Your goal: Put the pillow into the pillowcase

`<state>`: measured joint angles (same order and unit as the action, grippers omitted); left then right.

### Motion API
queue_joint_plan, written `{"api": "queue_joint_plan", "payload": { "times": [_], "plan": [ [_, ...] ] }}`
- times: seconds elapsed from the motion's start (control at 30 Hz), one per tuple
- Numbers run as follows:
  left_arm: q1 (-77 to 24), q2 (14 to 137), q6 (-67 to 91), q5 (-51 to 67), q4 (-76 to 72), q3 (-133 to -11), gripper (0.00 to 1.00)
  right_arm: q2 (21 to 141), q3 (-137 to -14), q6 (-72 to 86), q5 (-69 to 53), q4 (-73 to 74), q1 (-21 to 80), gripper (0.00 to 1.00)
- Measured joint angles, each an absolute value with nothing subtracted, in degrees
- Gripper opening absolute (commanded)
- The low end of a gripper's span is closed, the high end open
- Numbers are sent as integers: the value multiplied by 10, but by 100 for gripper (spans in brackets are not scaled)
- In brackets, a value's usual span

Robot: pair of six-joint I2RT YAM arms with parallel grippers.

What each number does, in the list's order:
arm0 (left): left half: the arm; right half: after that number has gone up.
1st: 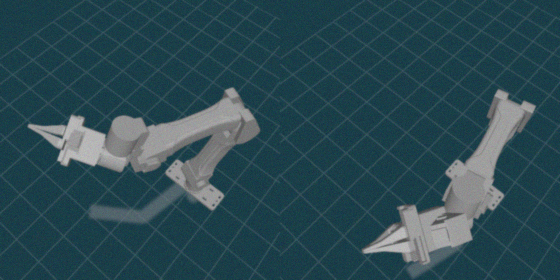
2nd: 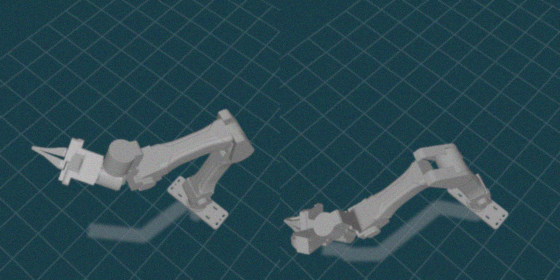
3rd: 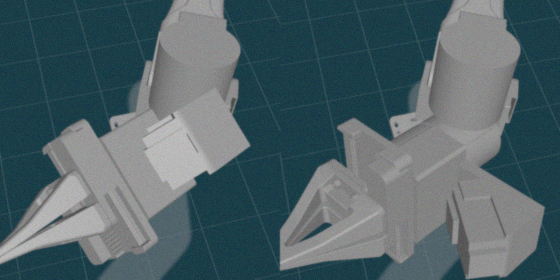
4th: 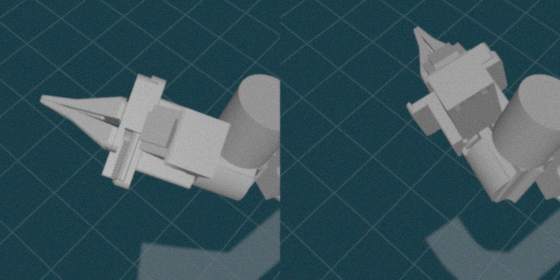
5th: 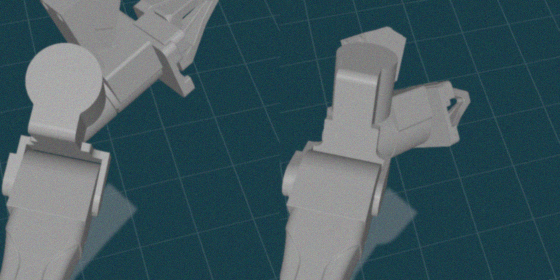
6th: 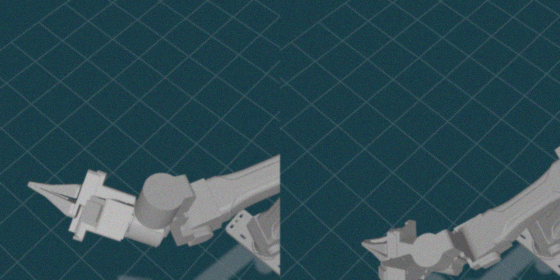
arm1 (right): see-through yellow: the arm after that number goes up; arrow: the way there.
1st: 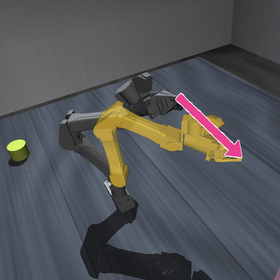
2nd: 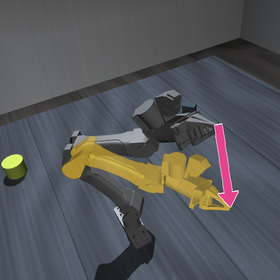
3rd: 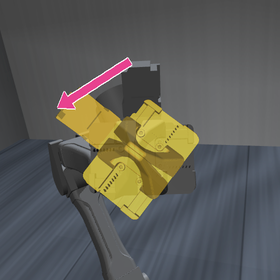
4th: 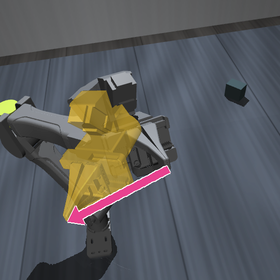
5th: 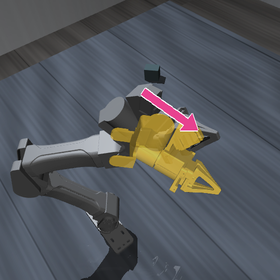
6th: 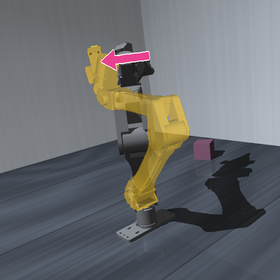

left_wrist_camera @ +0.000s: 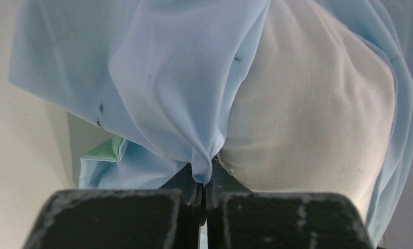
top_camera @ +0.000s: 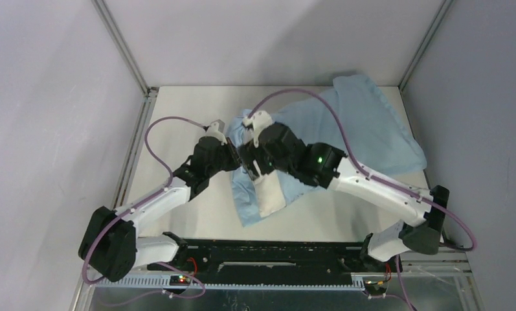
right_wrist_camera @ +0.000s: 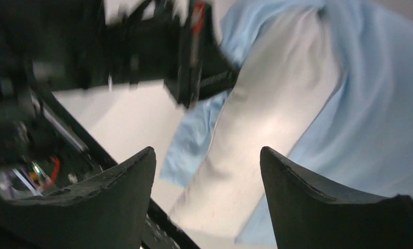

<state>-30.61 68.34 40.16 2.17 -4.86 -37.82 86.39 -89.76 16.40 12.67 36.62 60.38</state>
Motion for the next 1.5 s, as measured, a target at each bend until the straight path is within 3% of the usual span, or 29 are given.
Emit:
{"api": "queue_joint_plan", "payload": {
  "times": [0.17,0.27,0.6,0.63,0.7,0.73,0.77,0.8,0.83,0.9,0.97,1.1,1.23,1.5],
  "plan": [
    [-287,717,401,38,-29,-428,0,837,-822,134,180,393,677,82],
    [-279,728,401,47,-21,-455,0,849,-798,129,217,418,701,94],
    [-269,739,401,63,-10,-463,0,1030,-816,123,410,454,792,99],
    [-267,739,401,65,-7,-463,0,1050,-816,123,429,459,794,97],
    [-264,739,401,68,-2,-463,0,1082,-816,128,467,470,792,82],
    [-262,739,401,69,1,-463,0,1093,-816,131,486,475,789,61],
    [-261,739,401,69,4,-463,0,1098,-816,133,498,480,787,46],
    [-259,739,401,69,7,-463,0,1101,-816,136,510,485,783,19],
    [-256,739,401,69,12,-463,0,1100,-816,139,519,488,778,2],
    [-254,736,401,69,22,-463,7,1089,-816,142,520,482,763,0],
    [-252,729,401,69,33,-463,30,1061,-813,144,487,465,743,0],
    [-252,695,398,72,46,-463,50,955,-793,146,358,413,690,0],
    [-254,646,400,62,54,-460,58,871,-792,152,247,371,632,0],
    [-314,528,426,-40,92,-367,59,863,-792,178,119,358,610,0]
  ]
}}
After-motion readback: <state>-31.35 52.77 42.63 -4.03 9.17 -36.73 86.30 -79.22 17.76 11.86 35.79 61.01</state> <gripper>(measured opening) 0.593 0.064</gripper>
